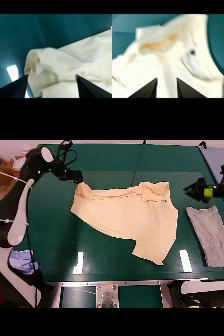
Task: Fold the shirts.
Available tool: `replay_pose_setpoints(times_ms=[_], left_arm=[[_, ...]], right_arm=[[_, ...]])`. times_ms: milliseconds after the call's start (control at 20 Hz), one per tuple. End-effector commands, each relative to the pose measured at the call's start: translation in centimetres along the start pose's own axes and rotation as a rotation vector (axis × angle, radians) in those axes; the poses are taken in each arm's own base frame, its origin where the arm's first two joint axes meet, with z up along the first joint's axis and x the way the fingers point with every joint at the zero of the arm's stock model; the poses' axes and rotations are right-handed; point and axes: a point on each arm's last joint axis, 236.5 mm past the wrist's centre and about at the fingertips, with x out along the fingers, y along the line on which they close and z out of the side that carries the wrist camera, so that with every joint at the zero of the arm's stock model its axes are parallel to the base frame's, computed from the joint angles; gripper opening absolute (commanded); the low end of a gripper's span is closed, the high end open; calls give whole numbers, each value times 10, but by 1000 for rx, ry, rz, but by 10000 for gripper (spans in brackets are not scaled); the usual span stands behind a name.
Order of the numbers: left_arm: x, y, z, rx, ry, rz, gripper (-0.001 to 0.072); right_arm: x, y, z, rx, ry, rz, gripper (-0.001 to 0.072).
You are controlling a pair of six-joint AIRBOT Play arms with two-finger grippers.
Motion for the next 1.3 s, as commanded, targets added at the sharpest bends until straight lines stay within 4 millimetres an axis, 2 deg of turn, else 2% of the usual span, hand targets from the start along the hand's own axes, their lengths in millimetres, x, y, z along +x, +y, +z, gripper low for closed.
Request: replay_pose_setpoints(times_ms=[0,50,100,300,400,500,600,750,800,850,950,1000,1050,1100,1200,1250], left_arm=[[-27,29,-45,-153,196,18,672],[-31,36,-57,-206,236,2,671],[-34,42,-68,-244,271,-15,672],[-41,55,-94,-320,356,-33,672],[-38,52,-105,-329,393,-44,672],[-35,40,-120,-347,451,-89,672],[-31,30,-143,-370,533,-131,672],[-21,4,-198,-430,678,-206,672],[-15,-7,-209,-452,691,-240,672],[-6,-18,-212,-487,671,-279,672],[20,-46,-197,-546,555,-386,673],[32,-58,-190,-556,506,-407,673],[43,-68,-187,-541,476,-400,673],[52,-78,-187,-510,460,-387,672],[64,-97,-186,-456,441,-367,671],[66,-104,-185,-438,440,-369,535]], right_arm=[[-43,-71,-68,113,81,-191,306],[-47,-88,-90,174,94,-226,413],[-46,-98,-110,224,109,-232,450],[-10,-116,-174,317,222,-228,450],[8,-119,-189,318,235,-232,449],[25,-114,-191,298,232,-212,444],[40,-105,-191,290,244,-176,398],[54,-113,-201,295,291,-184,398],[55,-115,-203,289,301,-183,371],[56,-115,-203,289,300,-183,305],[56,-113,-200,293,291,-175,218],[56,-112,-199,291,291,-174,131],[55,-112,-198,289,290,-172,120],[55,-110,-198,288,296,-168,71],[53,-106,-199,285,309,-159,51],[52,-104,-198,281,312,-155,25]])
